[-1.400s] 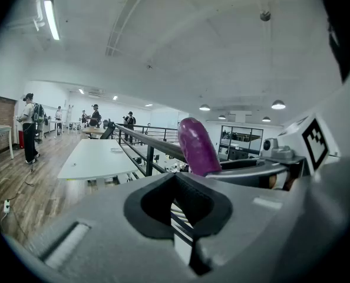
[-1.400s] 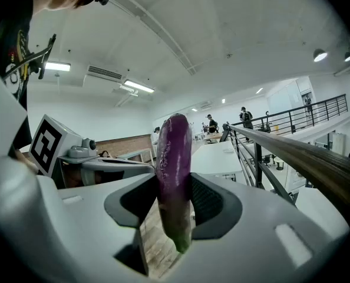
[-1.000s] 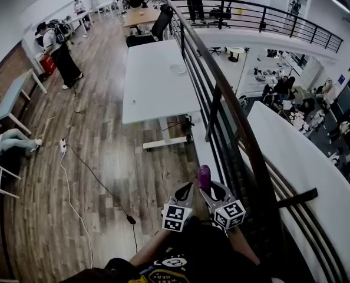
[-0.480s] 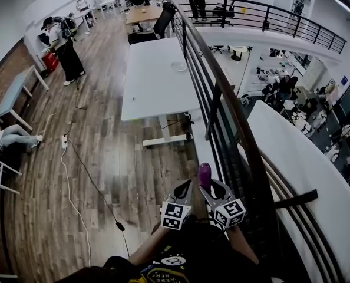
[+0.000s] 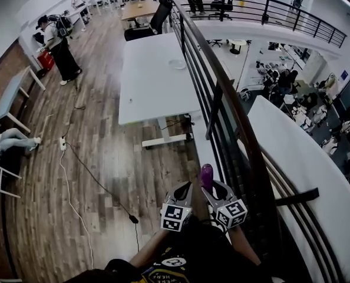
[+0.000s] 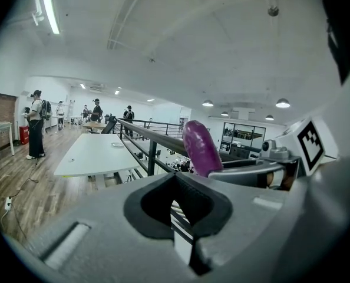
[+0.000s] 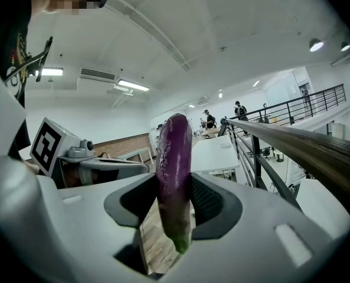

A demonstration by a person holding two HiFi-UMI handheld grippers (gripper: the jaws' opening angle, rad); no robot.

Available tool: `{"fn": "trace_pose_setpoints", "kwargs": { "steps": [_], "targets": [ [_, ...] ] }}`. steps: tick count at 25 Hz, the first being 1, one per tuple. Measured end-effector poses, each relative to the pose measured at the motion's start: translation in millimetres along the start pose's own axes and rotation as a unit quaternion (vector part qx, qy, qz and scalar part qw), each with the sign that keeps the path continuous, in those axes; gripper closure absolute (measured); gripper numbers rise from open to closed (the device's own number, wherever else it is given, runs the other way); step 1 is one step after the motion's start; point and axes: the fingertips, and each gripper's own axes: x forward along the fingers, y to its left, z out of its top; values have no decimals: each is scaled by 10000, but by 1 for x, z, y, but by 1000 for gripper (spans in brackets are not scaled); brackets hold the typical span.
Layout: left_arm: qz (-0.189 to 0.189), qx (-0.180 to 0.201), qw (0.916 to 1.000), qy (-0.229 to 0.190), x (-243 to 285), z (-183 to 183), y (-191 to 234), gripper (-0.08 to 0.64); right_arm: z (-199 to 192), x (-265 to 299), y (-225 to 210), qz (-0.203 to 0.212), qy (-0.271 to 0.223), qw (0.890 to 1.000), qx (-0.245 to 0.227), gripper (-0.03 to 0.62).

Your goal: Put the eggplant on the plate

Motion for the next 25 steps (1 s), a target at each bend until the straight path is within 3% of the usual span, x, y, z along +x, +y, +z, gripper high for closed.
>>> {"fn": "trace_pose_setpoints", "kwargs": {
  "steps": [5,8,10,14,18,21,25],
  "targets": [
    [300,-15,9995,-85,17,22,86,555,22,72,-17,188,27,9993,328,413],
    [506,-353,9979,-217,33,45,156,555,49,131,-5,466,6,9989,-15,413],
    [491,-360,9976,-326,43,65,186,555,69,164,-2,498,-43,9985,-233,413],
    [151,-177,9989,-410,63,84,207,555,95,206,-6,322,-155,9990,-276,413],
    [-155,-65,9992,-366,78,75,217,555,79,229,-6,93,-26,9999,-79,413],
    [-184,-115,9990,-400,85,73,233,555,65,241,-9,44,165,9999,27,413],
    [-110,-348,9991,-212,100,73,252,555,75,262,-21,40,319,9995,59,413]
  ]
}}
